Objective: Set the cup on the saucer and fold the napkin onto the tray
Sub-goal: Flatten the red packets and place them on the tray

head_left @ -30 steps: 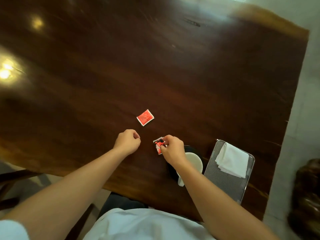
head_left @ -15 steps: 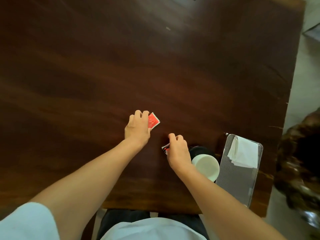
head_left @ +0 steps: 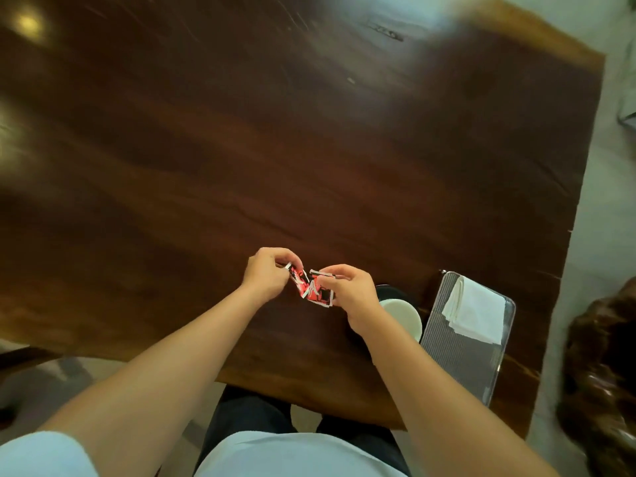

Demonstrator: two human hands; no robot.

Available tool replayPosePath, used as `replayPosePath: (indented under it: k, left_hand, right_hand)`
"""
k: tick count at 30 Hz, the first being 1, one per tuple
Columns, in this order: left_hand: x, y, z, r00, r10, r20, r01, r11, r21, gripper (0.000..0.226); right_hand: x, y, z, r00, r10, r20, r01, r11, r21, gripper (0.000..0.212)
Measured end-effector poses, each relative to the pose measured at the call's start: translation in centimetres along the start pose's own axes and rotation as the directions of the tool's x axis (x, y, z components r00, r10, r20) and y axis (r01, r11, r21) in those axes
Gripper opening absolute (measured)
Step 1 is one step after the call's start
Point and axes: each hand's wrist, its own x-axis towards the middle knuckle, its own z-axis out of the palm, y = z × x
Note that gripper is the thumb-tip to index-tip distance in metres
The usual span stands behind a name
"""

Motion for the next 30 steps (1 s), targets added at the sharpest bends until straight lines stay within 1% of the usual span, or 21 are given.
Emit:
replayPosePath:
  k: [2, 4, 6, 8, 9, 10, 12, 13, 15, 17, 18, 22, 25, 27, 28, 30]
  left_hand:
    - [-2.3, 0.6, 0.4, 0.999, -0.009, 0.043, 0.020, 0.968, -0.250, 0.039]
    - [-5.5, 1.8, 1.1, 0.994, 0.003, 0.108, 0.049, 0.878, -0.477, 0.043]
    - [-9.0, 3.2, 2.4, 0.980, 0.020, 0.198, 0.113, 0.761, -0.639, 0.055]
    - [-11.8, 4.1, 3.9, 0.954, 0.061, 0.293, 0.186, 0.647, -0.740, 0.059]
    - [-13.0, 4.5, 4.7, 0.937, 0.098, 0.336, 0.209, 0.616, -0.760, 0.056]
    - [-14.3, 4.9, 5.5, 0.919, 0.136, 0.370, 0.216, 0.611, -0.762, 0.050]
    - [-16.8, 5.8, 7.0, 0.900, 0.189, 0.392, 0.186, 0.647, -0.739, 0.035]
    - [-17.9, 6.0, 7.8, 0.899, 0.209, 0.385, 0.156, 0.667, -0.728, 0.032]
    - [-19.5, 6.4, 9.3, 0.899, 0.247, 0.362, 0.102, 0.685, -0.721, 0.039]
    - [-20.8, 6.6, 10.6, 0.893, 0.271, 0.360, 0.084, 0.685, -0.723, 0.046]
    - [-21.3, 6.8, 11.1, 0.890, 0.281, 0.359, 0.073, 0.689, -0.721, 0.045]
    - [-23.2, 7.7, 13.4, 0.925, 0.255, 0.280, 0.027, 0.693, -0.720, 0.021]
    - [-24.4, 8.8, 15.4, 0.957, 0.205, 0.203, 0.004, 0.694, -0.720, 0.011]
    - [-25.1, 9.4, 16.4, 0.975, 0.154, 0.163, 0.002, 0.720, -0.693, 0.010]
    - [-25.4, 9.7, 16.8, 0.979, 0.139, 0.152, 0.008, 0.713, -0.701, 0.011]
    - [-25.9, 10.0, 17.4, 0.978, 0.142, 0.155, 0.024, 0.657, -0.754, 0.017]
  right_hand:
    - [-1.4, 0.3, -1.6, 0.996, -0.043, 0.073, 0.039, 0.998, 0.056, 0.009]
    - [-3.2, 0.6, -3.8, 0.985, -0.088, 0.145, 0.073, 0.991, 0.110, 0.012]
    - [-5.3, 1.5, -6.3, 0.973, -0.151, 0.176, 0.126, 0.981, 0.145, 0.015]
    - [-7.1, 2.7, -8.9, 0.959, -0.236, 0.157, 0.217, 0.968, 0.128, 0.012]
    - [-8.0, 3.3, -10.1, 0.949, -0.282, 0.138, 0.269, 0.957, 0.107, 0.009]
    - [-8.7, 4.0, -11.1, 0.940, -0.322, 0.118, 0.313, 0.946, 0.084, 0.009]
    - [-10.2, 5.2, -13.0, 0.925, -0.370, 0.090, 0.364, 0.928, 0.076, 0.010]
    - [-11.0, 5.8, -13.8, 0.917, -0.389, 0.089, 0.381, 0.919, 0.100, 0.011]
    - [-12.3, 6.8, -15.2, 0.902, -0.415, 0.118, 0.393, 0.904, 0.171, 0.009]
    - [-13.4, 7.6, -16.5, 0.889, -0.431, 0.156, 0.393, 0.891, 0.227, 0.007]
    - [-13.9, 8.0, -17.1, 0.886, -0.438, 0.152, 0.395, 0.885, 0.246, 0.006]
    - [-15.2, 9.9, -19.6, 0.903, -0.428, 0.035, 0.401, 0.871, 0.284, 0.002]
    - [-16.2, 10.9, -21.3, 0.908, -0.418, 0.011, 0.392, 0.860, 0.327, 0.003]
    - [-16.7, 11.2, -22.2, 0.909, -0.416, -0.018, 0.395, 0.848, 0.354, 0.003]
    - [-17.0, 11.3, -22.6, 0.908, -0.418, -0.034, 0.401, 0.842, 0.360, 0.002]
    - [-17.4, 11.5, -23.2, 0.902, -0.425, -0.074, 0.422, 0.835, 0.352, 0.005]
